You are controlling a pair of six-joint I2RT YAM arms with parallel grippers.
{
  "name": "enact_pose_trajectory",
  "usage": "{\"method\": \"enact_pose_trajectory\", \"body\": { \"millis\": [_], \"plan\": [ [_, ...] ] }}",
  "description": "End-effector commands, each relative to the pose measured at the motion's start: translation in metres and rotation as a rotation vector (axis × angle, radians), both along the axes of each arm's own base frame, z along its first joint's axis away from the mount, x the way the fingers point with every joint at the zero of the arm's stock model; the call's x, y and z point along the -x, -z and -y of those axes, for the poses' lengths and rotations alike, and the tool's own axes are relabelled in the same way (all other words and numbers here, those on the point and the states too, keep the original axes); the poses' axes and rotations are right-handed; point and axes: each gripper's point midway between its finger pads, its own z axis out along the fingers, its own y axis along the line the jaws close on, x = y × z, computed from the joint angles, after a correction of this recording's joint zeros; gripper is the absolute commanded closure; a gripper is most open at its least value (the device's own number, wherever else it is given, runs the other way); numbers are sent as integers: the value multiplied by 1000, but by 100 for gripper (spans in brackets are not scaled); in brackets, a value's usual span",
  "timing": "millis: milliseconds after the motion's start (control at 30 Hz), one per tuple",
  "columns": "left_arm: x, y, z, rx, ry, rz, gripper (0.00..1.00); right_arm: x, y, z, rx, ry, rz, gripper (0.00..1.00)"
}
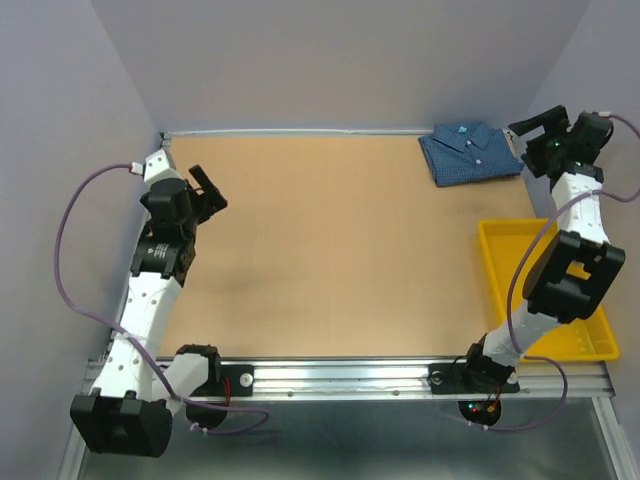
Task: Fold and stack the long sleeve shirts
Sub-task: Neatly place the folded shirt to the corner
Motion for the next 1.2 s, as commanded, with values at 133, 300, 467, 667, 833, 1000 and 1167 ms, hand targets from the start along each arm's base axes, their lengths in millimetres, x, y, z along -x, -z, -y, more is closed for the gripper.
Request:
{"method": "enact_pose_trajectory", "body": {
  "millis": [133,300,467,667,833,1000,1167],
  "plan": [
    [60,-141,-1,-30,56,199,2,129,-133,2,422,160,71,0],
    [113,-192,-13,-77,35,304,1,213,-191,-24,610,275,186,0],
    [165,-219,-35,-79,-76,445,1,288,-216,-56,695,362,289,0],
    [178,-190,-59,-104,-205,412,1,348,-211,-74,667,340,443,0],
    [169,-166,-57,-96,-202,372,1,350,-179,-74,735,313,423,0],
    [157,-157,-53,-96,-189,352,1,347,-178,-76,750,302,445,0],
    [153,-155,-49,-81,-171,357,1,347,-175,-76,766,299,445,0]
  ]
}}
